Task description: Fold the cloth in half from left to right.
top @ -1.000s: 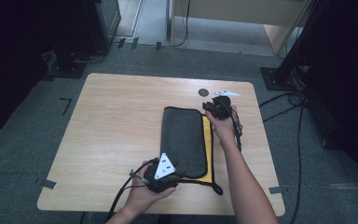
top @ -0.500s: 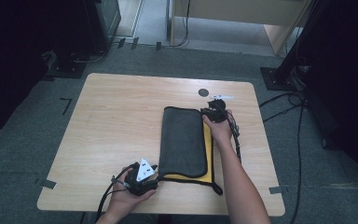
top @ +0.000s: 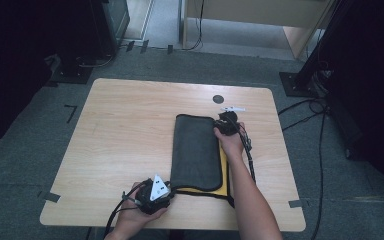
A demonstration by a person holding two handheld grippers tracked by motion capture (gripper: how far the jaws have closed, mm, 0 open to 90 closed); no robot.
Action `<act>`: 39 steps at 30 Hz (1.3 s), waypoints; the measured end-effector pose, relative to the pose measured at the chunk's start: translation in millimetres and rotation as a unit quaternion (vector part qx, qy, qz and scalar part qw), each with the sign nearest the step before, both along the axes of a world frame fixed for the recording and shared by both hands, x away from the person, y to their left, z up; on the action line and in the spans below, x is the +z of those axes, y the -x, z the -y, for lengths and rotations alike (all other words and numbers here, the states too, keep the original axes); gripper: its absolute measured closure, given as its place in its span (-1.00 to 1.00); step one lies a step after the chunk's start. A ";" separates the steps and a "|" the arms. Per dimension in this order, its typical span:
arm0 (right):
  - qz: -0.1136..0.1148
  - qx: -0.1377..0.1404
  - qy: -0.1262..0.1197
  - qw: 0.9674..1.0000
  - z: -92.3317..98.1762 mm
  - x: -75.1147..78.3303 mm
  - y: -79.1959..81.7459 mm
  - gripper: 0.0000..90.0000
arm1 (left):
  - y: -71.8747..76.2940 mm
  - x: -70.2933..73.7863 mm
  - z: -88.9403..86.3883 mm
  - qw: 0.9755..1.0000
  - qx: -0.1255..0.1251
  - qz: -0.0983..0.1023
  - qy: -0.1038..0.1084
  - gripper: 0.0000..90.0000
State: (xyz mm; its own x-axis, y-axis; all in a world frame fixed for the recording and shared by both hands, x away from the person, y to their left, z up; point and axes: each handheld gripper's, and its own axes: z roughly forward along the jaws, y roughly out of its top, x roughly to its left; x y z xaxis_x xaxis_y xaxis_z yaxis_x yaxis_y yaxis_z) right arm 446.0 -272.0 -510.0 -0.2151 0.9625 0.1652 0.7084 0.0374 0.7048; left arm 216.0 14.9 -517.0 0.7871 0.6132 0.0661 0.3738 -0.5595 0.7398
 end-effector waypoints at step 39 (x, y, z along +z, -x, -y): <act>0.000 -0.045 -0.037 0.998 49.1 22.1 24.8 0.47 | -0.7 0.9 -2.6 0.999 -0.022 -0.018 0.034 0.47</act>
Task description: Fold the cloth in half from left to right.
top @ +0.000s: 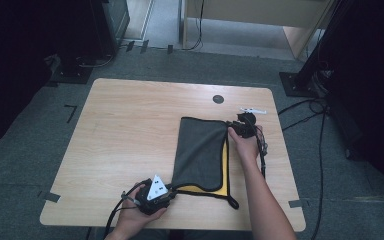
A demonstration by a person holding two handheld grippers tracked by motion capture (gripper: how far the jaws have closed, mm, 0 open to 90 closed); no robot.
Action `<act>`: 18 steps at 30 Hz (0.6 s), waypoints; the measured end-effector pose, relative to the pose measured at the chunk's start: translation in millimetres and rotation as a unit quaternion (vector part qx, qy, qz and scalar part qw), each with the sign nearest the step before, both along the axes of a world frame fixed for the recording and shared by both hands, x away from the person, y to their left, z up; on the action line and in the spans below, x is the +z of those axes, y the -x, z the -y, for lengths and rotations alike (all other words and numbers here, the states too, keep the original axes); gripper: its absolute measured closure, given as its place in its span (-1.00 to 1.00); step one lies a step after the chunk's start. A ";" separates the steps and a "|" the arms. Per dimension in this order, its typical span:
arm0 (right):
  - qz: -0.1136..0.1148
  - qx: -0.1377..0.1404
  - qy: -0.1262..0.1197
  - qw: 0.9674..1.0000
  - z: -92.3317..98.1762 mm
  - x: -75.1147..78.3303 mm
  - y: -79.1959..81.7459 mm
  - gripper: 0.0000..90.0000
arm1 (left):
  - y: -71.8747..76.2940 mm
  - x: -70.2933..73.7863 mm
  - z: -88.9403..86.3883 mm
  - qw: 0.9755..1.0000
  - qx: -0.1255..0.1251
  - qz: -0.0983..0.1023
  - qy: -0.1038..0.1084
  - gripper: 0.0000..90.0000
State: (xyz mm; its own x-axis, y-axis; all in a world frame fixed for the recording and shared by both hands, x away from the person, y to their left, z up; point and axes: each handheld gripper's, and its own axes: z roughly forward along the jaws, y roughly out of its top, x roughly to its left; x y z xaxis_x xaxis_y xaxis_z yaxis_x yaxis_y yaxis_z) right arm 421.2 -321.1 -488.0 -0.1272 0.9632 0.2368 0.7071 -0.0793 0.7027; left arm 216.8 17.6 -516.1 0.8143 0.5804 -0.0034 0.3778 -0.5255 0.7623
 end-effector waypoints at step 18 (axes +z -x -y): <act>0.039 0.079 0.015 0.996 -11.6 -2.7 129.5 0.67 | -5.1 -1.8 1.9 1.000 0.013 -0.016 -0.006 0.35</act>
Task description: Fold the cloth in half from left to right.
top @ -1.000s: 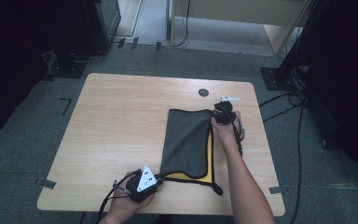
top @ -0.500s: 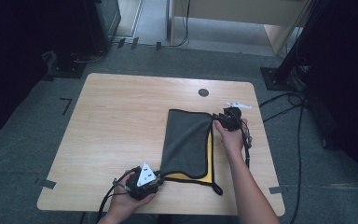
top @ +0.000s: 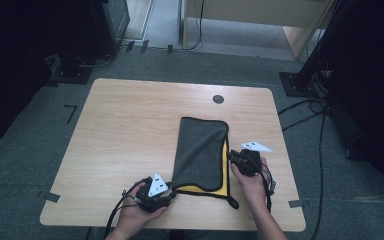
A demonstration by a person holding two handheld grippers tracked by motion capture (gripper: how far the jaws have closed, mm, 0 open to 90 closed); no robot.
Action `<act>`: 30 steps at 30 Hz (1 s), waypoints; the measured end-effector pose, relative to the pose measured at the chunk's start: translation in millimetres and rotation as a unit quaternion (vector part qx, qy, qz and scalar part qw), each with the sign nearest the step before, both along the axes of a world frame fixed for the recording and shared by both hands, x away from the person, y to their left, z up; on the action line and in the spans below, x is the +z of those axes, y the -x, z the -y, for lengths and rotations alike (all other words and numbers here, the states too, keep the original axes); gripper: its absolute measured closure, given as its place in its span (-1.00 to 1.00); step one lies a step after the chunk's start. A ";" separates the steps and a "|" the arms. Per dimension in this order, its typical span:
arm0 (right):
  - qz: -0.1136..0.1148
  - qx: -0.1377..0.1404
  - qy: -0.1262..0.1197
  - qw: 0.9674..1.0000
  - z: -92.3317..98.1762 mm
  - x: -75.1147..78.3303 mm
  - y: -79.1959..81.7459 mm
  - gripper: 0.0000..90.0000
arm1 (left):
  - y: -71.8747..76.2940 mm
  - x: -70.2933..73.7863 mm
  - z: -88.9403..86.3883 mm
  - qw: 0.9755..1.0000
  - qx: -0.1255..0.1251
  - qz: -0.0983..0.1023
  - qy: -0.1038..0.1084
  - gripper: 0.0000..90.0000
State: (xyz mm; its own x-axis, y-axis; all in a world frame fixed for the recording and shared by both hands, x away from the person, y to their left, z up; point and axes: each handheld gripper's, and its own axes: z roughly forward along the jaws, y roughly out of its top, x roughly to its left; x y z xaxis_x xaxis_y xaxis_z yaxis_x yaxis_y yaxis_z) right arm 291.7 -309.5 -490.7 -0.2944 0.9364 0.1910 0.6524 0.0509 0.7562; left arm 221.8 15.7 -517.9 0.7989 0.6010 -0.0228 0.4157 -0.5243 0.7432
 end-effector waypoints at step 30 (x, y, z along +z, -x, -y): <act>-0.049 -0.009 -0.048 0.998 -18.9 -20.9 76.5 0.73 | -0.2 0.1 0.4 1.000 0.002 -0.003 0.006 0.36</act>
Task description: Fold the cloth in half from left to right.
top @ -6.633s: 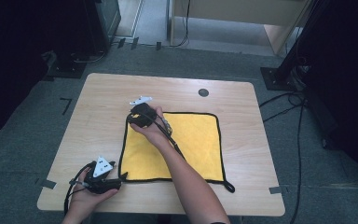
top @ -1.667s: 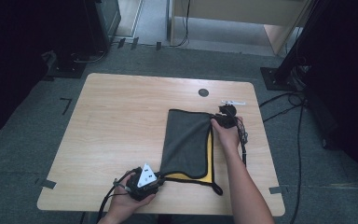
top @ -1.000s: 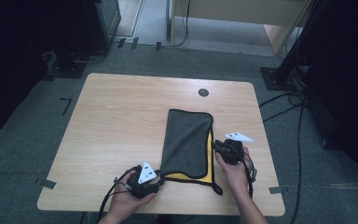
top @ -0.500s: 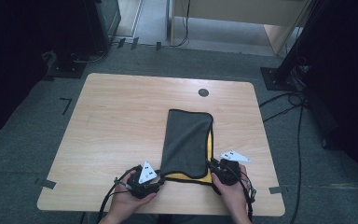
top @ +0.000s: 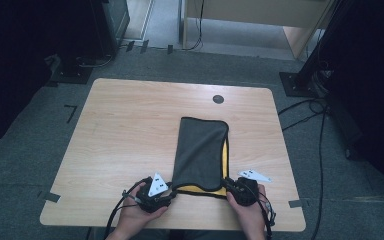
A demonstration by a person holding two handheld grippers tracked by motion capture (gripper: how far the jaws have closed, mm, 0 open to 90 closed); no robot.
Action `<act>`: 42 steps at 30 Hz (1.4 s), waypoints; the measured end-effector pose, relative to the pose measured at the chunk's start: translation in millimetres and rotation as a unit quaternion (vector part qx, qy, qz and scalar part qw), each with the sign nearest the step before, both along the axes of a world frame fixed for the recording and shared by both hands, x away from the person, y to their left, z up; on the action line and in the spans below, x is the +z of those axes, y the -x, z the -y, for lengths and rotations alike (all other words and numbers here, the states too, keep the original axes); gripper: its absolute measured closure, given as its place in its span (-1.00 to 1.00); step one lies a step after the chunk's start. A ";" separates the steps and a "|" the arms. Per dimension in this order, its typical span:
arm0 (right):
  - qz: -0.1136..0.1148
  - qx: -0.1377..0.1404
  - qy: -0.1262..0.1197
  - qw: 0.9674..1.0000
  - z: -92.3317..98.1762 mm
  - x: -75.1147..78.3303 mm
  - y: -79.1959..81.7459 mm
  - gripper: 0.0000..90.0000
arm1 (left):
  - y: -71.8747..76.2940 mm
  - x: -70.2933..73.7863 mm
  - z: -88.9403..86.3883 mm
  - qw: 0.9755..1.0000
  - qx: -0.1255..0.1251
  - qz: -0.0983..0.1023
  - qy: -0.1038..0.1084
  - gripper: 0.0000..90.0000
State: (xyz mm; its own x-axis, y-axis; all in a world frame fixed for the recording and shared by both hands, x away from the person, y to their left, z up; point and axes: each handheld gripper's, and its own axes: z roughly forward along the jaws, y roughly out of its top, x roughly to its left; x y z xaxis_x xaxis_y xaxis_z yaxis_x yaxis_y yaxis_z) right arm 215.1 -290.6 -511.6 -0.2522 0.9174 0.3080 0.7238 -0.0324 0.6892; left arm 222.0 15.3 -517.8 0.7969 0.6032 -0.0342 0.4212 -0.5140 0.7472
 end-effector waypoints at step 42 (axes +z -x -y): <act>-0.002 -0.016 0.015 1.000 14.5 10.0 27.3 1.00 | 13.3 6.2 -5.2 0.998 -0.039 0.039 0.014 0.84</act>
